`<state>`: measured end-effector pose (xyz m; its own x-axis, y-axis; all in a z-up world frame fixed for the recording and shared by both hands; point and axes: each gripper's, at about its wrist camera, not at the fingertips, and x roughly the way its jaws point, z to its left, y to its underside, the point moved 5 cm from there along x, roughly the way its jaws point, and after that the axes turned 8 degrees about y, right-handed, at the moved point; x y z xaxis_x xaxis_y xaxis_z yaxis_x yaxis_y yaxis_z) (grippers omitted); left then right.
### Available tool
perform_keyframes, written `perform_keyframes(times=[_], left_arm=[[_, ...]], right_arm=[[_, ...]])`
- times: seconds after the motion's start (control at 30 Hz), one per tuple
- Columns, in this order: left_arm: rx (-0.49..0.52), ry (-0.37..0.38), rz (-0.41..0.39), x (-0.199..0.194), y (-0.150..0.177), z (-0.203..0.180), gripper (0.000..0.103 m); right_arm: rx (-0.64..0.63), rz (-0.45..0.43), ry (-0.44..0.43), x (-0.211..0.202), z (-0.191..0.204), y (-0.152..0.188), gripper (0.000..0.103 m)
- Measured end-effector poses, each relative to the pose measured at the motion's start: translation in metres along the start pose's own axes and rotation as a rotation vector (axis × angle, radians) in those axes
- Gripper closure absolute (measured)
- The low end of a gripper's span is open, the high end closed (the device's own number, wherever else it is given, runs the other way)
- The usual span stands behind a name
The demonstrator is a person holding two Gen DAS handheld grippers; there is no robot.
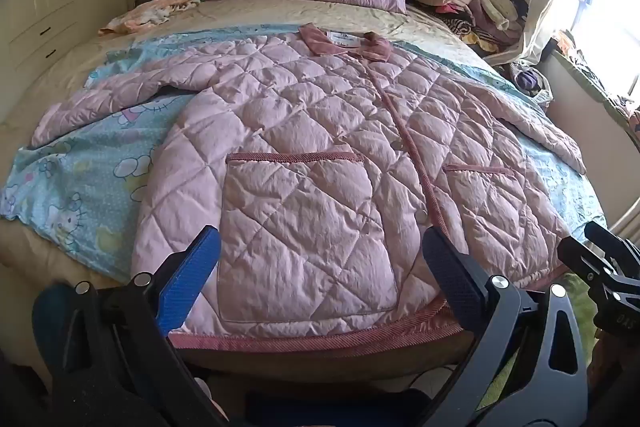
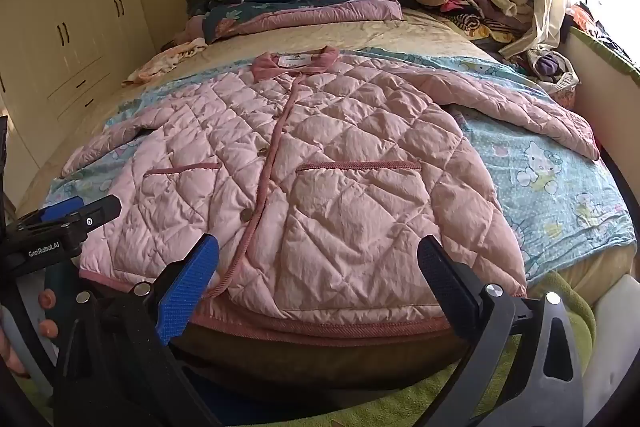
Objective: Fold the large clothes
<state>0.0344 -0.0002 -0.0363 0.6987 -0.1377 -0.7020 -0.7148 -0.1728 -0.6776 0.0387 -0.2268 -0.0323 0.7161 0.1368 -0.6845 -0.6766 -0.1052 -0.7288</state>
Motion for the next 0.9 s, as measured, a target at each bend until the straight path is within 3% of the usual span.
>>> perform_keyframes(times=[0.9], left_arm=[[0.003, -0.004, -0.001, 0.0019, 0.0003, -0.0008, 0.008]], right_arm=[[-0.009, -0.005, 0.016, -0.0023, 0.0001, 0.0003, 0.004]])
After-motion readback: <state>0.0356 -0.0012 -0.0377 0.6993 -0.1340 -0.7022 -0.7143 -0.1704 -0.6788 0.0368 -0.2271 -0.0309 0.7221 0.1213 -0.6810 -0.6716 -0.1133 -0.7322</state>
